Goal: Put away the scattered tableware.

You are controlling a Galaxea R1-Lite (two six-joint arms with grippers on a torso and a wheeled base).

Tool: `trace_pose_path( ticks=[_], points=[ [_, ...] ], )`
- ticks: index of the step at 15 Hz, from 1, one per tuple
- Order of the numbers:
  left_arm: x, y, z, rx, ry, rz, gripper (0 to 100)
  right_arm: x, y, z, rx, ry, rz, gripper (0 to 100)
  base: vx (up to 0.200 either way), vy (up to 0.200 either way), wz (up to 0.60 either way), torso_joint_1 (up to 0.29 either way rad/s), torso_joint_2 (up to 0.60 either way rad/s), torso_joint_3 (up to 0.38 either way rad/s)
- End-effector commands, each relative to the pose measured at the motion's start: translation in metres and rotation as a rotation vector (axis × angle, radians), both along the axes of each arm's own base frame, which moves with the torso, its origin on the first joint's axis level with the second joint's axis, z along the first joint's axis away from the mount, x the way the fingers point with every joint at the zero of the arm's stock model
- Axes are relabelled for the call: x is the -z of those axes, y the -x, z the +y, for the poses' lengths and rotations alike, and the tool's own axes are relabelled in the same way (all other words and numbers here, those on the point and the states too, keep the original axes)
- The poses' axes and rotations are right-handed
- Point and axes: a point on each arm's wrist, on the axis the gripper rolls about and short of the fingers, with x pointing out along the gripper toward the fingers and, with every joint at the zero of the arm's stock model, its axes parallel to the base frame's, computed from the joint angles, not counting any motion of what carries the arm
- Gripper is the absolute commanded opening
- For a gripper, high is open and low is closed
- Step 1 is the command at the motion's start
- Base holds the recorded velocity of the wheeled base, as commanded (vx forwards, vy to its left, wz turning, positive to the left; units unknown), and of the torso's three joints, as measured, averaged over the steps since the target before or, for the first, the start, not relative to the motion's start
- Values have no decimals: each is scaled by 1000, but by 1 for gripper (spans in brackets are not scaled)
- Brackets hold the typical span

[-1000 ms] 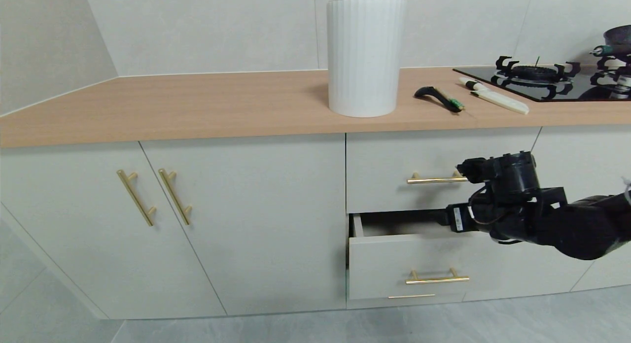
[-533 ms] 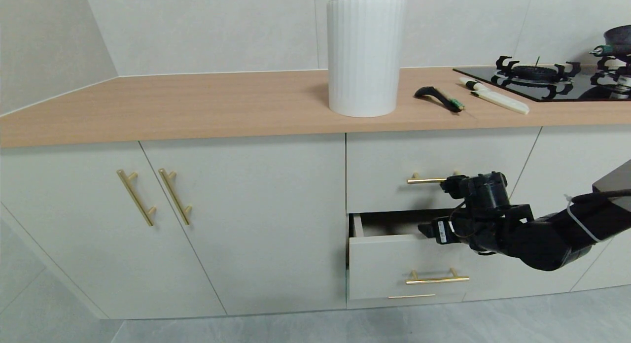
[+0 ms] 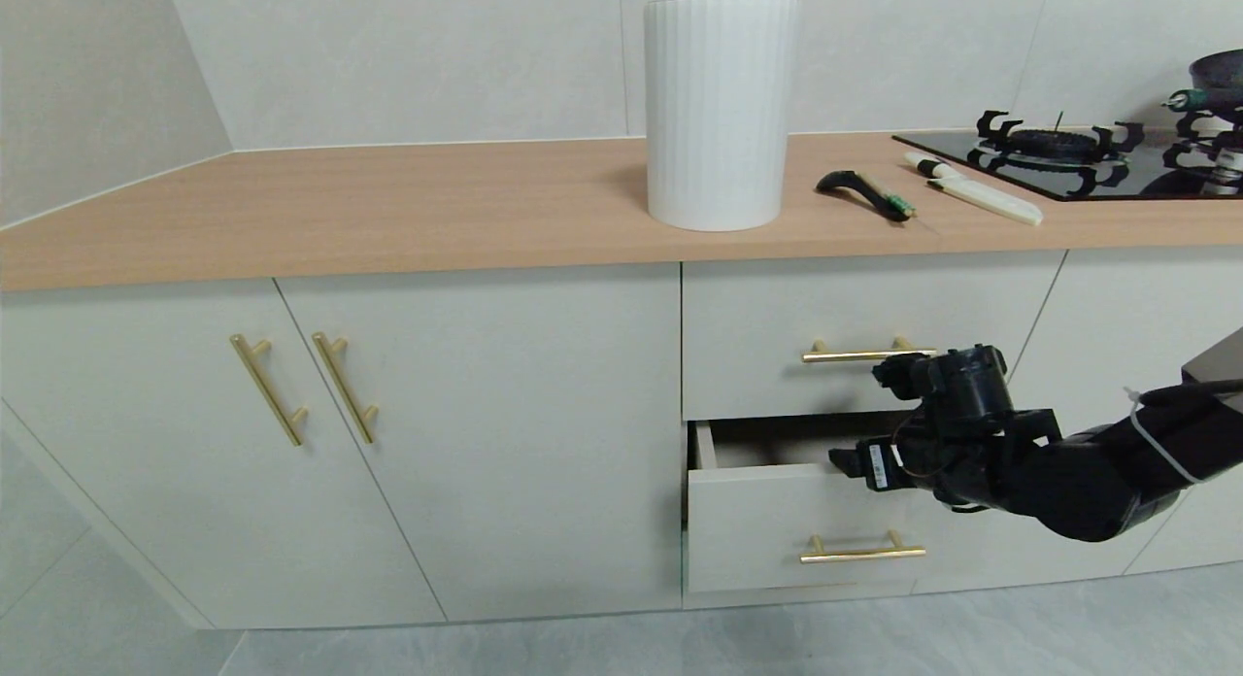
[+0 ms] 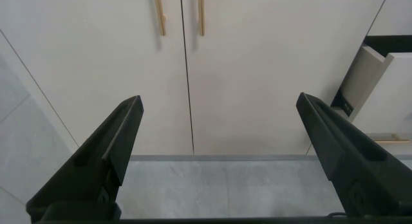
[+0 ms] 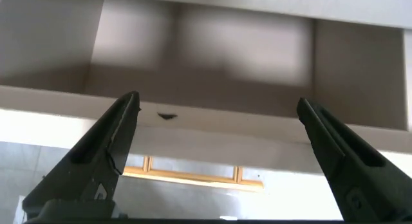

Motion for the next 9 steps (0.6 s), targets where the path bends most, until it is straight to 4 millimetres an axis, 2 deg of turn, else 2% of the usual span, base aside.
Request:
trace_pose_path(
  ticks=[1, 9],
  points=[
    [0, 0, 0, 0, 0, 1, 100, -7, 6, -2, -2, 5, 14, 100, 0, 0, 0, 0, 0, 0],
    [0, 0, 0, 0, 0, 1, 100, -14, 27, 1, -34, 45, 128, 100, 0, 0, 0, 0, 0, 0]
  ],
)
